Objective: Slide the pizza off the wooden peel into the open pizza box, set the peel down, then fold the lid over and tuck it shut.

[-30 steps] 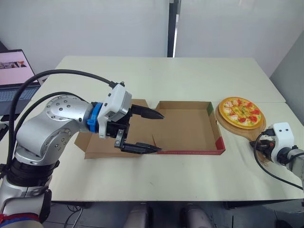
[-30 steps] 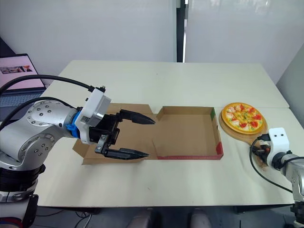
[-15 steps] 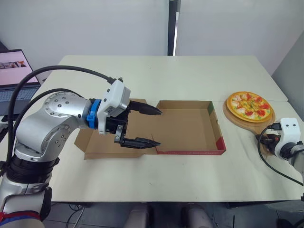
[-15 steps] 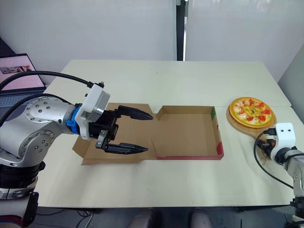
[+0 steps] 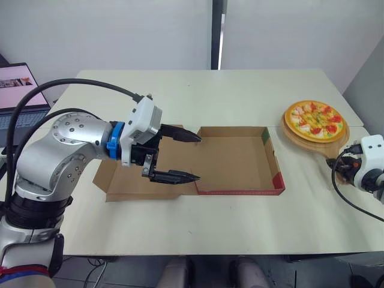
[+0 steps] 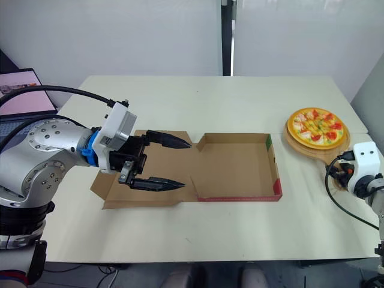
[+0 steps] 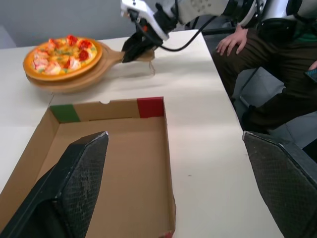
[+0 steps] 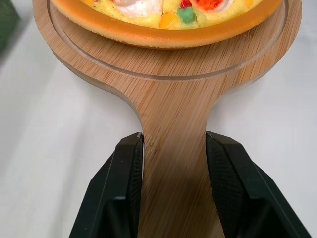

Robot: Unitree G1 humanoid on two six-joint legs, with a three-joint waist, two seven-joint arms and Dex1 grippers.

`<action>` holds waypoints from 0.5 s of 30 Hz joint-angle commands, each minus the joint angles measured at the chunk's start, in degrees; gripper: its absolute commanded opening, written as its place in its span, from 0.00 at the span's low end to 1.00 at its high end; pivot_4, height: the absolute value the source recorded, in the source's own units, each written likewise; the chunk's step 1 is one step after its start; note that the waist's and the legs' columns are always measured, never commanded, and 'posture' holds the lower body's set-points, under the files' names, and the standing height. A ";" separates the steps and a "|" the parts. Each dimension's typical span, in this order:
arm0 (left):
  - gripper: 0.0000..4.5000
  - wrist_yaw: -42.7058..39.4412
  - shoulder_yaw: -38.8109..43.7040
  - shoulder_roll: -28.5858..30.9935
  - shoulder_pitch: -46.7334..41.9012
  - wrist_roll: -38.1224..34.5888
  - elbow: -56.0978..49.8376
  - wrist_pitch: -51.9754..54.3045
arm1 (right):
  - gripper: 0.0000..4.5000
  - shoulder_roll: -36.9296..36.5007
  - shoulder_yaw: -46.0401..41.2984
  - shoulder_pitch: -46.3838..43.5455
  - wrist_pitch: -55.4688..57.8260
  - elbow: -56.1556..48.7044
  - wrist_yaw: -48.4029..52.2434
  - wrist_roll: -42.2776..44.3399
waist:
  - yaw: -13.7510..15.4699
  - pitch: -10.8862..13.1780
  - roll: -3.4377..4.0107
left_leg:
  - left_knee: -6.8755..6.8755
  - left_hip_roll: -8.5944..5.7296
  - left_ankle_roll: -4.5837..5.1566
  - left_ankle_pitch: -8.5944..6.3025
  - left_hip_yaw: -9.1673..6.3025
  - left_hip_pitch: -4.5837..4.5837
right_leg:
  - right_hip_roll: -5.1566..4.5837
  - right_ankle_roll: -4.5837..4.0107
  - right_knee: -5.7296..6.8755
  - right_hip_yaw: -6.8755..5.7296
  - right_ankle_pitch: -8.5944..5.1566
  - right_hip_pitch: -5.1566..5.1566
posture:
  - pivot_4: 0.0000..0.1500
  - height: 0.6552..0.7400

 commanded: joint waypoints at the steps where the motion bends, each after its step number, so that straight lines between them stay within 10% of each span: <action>1: 1.00 -0.28 3.65 2.39 0.81 0.03 -0.06 -0.52 | 0.36 -4.27 -1.64 -2.98 -2.79 -6.53 4.84 3.21 | -0.06 0.03 0.03 | 0.00 0.00 0.00 0.00 0.01 -0.01 | 0.00 0.00 0.00 0.01 0.00 -0.02 | 1.00 0.86; 15: 1.00 0.81 7.77 5.78 5.86 0.17 -0.45 -0.18 | 0.36 -8.78 5.99 -5.93 -8.86 -10.61 16.09 4.79 | 0.17 0.05 0.01 | 0.01 0.01 0.01 -0.01 -0.02 -0.06 | -0.03 0.00 -0.02 -0.01 0.00 -0.04 | 1.00 0.86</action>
